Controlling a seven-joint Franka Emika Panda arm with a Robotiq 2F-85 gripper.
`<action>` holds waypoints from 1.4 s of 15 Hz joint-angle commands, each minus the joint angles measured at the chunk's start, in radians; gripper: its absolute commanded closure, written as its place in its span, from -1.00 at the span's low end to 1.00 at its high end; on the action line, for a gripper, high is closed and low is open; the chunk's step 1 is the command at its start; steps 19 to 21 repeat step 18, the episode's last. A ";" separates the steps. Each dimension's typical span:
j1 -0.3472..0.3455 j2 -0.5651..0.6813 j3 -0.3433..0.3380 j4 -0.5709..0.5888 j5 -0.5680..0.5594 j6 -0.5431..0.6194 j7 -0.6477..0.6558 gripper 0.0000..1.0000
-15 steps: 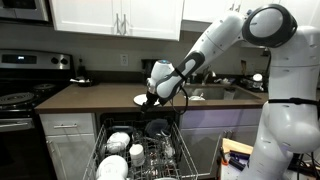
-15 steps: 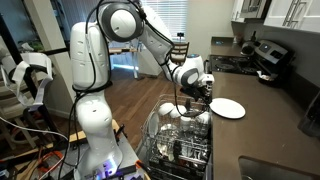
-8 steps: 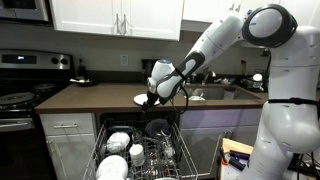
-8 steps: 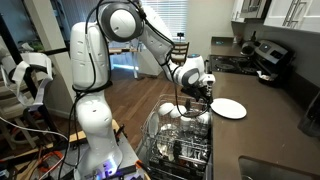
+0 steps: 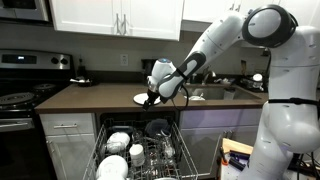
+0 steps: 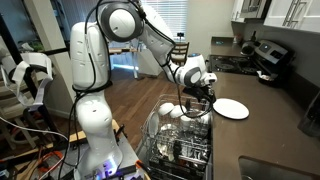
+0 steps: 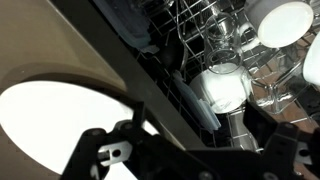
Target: Put a plate from the dishwasher on the counter
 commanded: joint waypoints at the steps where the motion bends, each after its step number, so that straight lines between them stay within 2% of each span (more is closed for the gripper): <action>1: 0.014 -0.002 -0.026 0.023 -0.096 -0.012 0.042 -1.00; 4: 0.032 -0.014 -0.042 0.030 -0.188 -0.018 0.091 -1.00; 7: 0.047 -0.035 -0.028 0.026 -0.219 -0.010 0.117 -1.00; 11: 0.066 -0.076 0.046 0.001 -0.145 0.013 0.073 -1.00; 15: 0.081 -0.110 0.167 -0.026 0.033 0.055 -0.023 -1.00; 16: 0.079 -0.072 0.130 0.014 -0.035 0.027 0.039 -1.00; 18: 0.090 -0.085 0.164 0.004 0.004 0.032 0.025 -1.00; 21: 0.090 -0.085 0.164 0.004 0.004 0.032 0.025 -1.00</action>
